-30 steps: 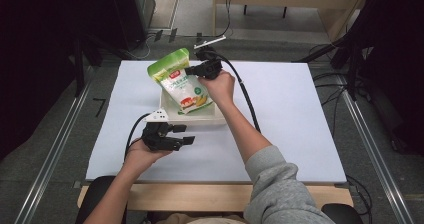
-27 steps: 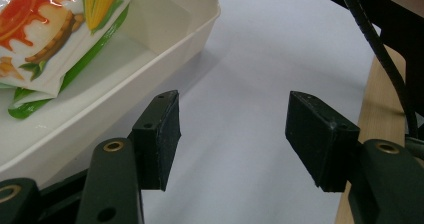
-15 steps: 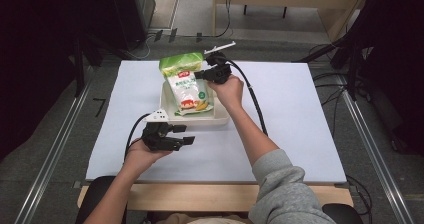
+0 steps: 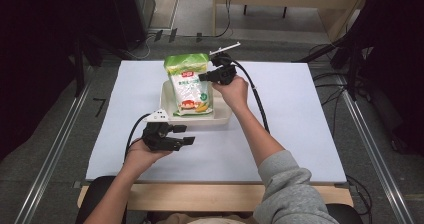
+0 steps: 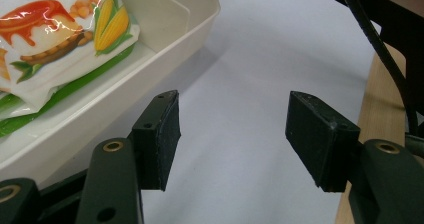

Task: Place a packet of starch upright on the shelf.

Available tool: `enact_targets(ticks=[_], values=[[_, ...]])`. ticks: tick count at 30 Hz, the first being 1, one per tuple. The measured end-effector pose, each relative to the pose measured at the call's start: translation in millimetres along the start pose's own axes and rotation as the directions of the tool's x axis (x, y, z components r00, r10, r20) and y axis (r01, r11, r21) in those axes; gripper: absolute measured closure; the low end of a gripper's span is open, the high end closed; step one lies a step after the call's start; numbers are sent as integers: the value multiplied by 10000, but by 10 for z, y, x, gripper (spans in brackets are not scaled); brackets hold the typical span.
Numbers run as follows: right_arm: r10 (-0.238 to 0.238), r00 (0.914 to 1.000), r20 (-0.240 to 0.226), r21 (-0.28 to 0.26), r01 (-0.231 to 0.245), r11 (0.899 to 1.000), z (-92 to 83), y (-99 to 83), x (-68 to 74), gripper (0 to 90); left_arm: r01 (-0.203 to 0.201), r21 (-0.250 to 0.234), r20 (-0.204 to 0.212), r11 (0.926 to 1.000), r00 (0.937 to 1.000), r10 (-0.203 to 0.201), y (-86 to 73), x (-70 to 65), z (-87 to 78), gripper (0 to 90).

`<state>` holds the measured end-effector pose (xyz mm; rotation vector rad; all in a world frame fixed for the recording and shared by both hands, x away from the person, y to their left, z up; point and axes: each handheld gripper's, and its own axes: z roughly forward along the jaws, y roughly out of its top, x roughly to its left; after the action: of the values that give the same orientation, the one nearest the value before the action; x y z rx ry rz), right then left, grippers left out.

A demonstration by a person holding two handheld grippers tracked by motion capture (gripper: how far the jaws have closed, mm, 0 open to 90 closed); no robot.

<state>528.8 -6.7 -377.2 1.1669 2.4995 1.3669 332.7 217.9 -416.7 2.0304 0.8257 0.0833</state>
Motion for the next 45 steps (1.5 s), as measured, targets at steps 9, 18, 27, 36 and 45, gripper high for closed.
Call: enact_targets(ticks=[9,18,27,36,45], values=[[-355,9993,-102,105,356,9993,-307,-27,5,581,130,129,46,9998,9999,-131,-2,10,25,384],[-467,9982,-370,-51,465,9989,-613,-205,52,508,276,299,-12,9992,9996,-276,-5,23,39,380],[-718,9968,-358,64,721,9974,-857,-481,60,443,293,419,-53,9987,9996,-291,-5,22,50,377],[-790,9967,-210,125,793,9968,-1029,-861,78,428,292,493,-85,9984,9995,-289,-8,25,61,374],[-598,9977,-322,107,601,9981,-1095,-1124,63,431,262,571,-120,9980,9996,-255,-7,29,70,373]])
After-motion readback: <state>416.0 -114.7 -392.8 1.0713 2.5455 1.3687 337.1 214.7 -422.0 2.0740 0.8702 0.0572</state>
